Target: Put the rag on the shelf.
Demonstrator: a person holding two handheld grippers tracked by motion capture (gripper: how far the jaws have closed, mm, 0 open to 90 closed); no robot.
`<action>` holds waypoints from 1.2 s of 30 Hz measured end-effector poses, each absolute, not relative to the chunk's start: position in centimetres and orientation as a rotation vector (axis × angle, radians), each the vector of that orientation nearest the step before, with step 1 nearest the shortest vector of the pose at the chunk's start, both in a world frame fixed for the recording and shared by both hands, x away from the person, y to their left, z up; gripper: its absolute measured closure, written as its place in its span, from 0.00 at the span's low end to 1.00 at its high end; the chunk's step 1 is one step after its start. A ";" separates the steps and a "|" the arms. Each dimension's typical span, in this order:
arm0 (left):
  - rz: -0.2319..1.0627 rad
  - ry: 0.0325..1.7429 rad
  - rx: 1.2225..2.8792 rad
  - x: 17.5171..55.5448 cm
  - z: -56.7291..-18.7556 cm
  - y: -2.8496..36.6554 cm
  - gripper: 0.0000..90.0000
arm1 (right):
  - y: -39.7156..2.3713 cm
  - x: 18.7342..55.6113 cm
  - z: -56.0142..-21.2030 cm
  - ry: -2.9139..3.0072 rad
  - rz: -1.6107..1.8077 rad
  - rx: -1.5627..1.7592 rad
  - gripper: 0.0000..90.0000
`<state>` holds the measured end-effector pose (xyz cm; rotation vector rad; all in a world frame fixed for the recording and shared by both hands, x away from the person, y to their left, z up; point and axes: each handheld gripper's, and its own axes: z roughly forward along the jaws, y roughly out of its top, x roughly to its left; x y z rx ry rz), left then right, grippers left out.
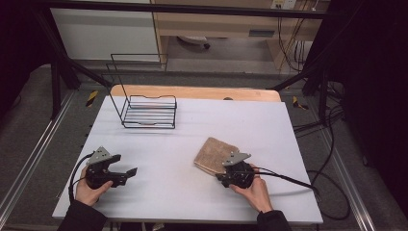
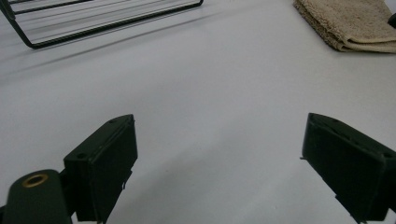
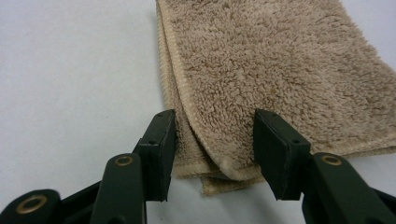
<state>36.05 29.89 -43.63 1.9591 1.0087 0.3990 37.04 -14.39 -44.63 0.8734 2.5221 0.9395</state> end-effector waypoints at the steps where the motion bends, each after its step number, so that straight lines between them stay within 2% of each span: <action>1: 0.399 1.009 1.960 36.0 -43.6 29.9 0.12 | -14.4 37.1 -44.7 2.521 0.936 0.870 0.57; 5: 0.399 1.009 1.959 36.0 -43.6 29.9 0.12 | -14.4 37.1 -44.6 2.522 0.918 0.858 0.63; 12: 0.399 1.010 1.960 36.1 -43.6 29.9 0.12 | -14.6 37.4 -44.5 2.512 0.874 0.835 0.82; 15: 0.399 1.010 1.960 36.1 -43.6 29.9 0.12 | -14.6 37.7 -44.4 2.516 0.872 0.850 0.86; 24: 0.399 1.011 1.962 36.1 -43.6 30.0 0.12 | -14.5 37.7 -43.7 2.518 0.914 0.905 0.88; 36: 0.400 1.014 1.961 36.1 -43.6 30.0 0.12 | -11.2 36.9 -42.9 2.555 1.061 1.020 0.88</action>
